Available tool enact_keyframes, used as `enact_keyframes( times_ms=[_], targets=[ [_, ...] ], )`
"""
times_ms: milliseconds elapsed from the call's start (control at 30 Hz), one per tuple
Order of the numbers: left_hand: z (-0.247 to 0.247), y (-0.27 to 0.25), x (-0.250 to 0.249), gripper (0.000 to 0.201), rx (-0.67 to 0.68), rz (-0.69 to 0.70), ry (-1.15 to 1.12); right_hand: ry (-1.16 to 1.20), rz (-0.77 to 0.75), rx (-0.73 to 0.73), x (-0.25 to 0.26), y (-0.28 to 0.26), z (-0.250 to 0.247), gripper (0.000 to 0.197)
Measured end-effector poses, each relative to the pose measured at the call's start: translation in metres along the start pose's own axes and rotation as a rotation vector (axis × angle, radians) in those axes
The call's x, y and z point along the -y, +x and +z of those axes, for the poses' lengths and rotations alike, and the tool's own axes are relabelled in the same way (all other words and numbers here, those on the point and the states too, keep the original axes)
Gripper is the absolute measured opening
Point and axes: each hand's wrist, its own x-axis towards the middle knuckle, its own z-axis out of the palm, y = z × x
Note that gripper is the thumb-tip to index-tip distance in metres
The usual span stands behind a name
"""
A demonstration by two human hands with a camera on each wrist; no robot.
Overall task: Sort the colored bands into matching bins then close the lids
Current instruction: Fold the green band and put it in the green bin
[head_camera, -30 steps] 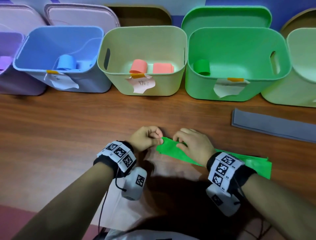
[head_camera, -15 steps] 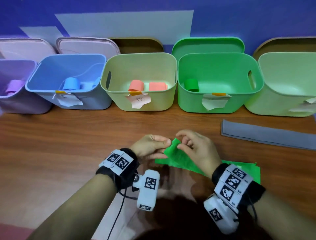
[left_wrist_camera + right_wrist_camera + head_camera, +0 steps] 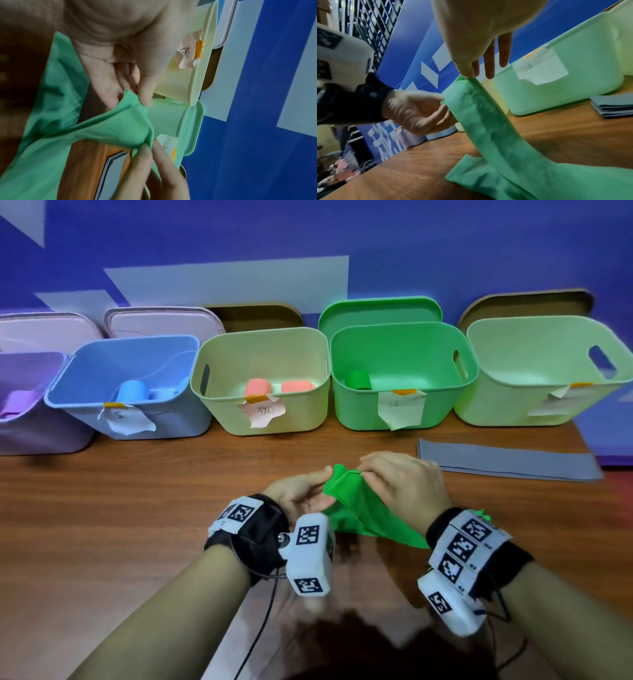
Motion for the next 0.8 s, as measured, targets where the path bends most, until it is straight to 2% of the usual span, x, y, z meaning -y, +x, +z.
enact_keyframes(
  times_ms=[167,267,367,400,467,567,667,733,800],
  targets=[
    [-0.019,0.008,0.005,0.017,-0.215,0.120,-0.051,0.045,0.094,0.038,-0.014,0.005,-0.011,0.020],
    [-0.028,0.016,0.007,0.013,-0.329,0.183,0.165,0.030,0.074,0.103,-0.011,0.011,-0.021,0.020],
    [-0.022,0.012,0.001,0.011,-0.464,0.401,0.380,-0.021,0.020,0.160,-0.002,0.018,-0.033,0.018],
    [-0.015,0.004,-0.003,0.012,-0.439,0.502,0.402,-0.023,0.024,0.187,0.000,0.021,-0.037,0.016],
    [0.004,-0.016,-0.011,0.021,-0.307,0.663,0.405,-0.008,0.042,0.188,0.004,0.027,-0.045,0.013],
    [0.026,-0.048,-0.023,0.029,-0.119,0.865,0.492,0.072,0.115,0.081,0.012,0.037,-0.062,0.006],
    [0.036,-0.073,-0.033,0.022,0.039,1.039,0.666,0.175,0.138,-0.040,0.021,0.049,-0.084,0.007],
    [0.044,-0.091,-0.040,0.018,0.095,1.136,0.750,0.206,0.126,-0.076,0.030,0.058,-0.101,0.008],
    [0.053,-0.108,-0.047,0.022,0.132,1.218,0.772,0.217,0.105,-0.102,0.040,0.067,-0.117,0.008]
  ],
)
